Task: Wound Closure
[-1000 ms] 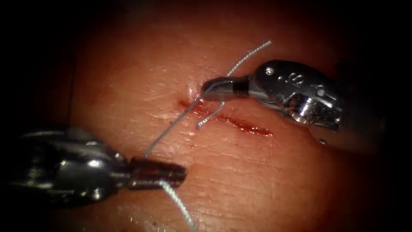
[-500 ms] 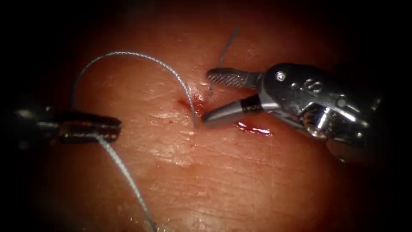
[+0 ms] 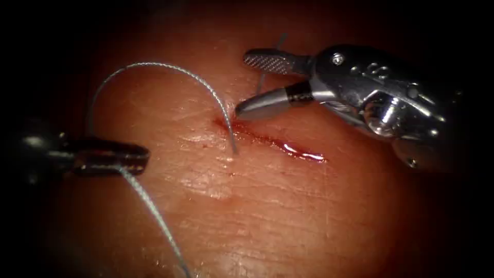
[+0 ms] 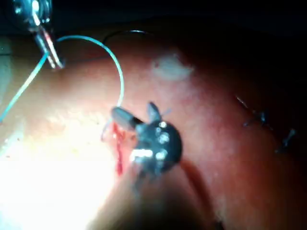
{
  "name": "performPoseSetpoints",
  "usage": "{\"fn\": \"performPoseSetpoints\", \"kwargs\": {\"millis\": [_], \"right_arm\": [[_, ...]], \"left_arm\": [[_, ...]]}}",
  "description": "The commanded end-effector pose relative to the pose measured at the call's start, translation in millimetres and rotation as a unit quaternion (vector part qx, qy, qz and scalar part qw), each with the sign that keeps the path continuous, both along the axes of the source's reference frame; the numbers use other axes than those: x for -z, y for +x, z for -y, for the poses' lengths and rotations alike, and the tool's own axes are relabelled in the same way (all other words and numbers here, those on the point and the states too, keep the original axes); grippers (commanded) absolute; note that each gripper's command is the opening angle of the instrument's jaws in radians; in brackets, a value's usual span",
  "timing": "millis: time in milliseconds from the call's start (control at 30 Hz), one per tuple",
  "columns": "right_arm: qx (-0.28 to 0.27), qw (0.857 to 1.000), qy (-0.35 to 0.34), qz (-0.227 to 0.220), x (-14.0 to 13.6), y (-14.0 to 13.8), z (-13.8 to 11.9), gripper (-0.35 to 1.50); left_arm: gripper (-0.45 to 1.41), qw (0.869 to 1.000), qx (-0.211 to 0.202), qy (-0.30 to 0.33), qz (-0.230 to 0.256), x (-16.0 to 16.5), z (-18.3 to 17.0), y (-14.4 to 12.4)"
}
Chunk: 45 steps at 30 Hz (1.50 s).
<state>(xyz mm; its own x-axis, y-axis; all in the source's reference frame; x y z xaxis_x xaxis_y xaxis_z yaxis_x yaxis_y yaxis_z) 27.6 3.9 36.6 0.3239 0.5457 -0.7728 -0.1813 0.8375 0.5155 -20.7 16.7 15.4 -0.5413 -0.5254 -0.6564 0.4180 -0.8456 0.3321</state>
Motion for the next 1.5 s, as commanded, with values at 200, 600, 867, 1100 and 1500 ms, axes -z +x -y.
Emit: {"fn": "performPoseSetpoints", "kwargs": {"millis": [200,600,867,1100,1500], "right_arm": [[0.065,0.988,-0.143,0.010,0.9,4.9,-1.4,0.86],[0.116,0.948,-0.297,-0.015,0.7,8.6,-1.4,0.68],[0.174,0.922,-0.338,-0.068,1.6,10.7,0.5,0.44],[0.182,0.916,-0.351,-0.074,2.0,11.1,0.6,0.09],[0.198,0.926,-0.321,-0.027,1.0,9.3,0.2,-0.35]], "left_arm": [[-0.45,1.000,-0.011,0.003,0.009,-0.9,-0.2,-2.7],[-0.45,1.000,-0.015,0.006,0.013,-1.0,-0.7,-4.0],[-0.45,1.000,-0.016,0.006,0.014,-1.0,-0.7,-3.9],[-0.45,1.000,-0.016,0.006,0.014,-1.0,-0.6,-3.8],[0.71,1.000,-0.014,0.015,0.021,0.0,-0.8,-4.0]]}}
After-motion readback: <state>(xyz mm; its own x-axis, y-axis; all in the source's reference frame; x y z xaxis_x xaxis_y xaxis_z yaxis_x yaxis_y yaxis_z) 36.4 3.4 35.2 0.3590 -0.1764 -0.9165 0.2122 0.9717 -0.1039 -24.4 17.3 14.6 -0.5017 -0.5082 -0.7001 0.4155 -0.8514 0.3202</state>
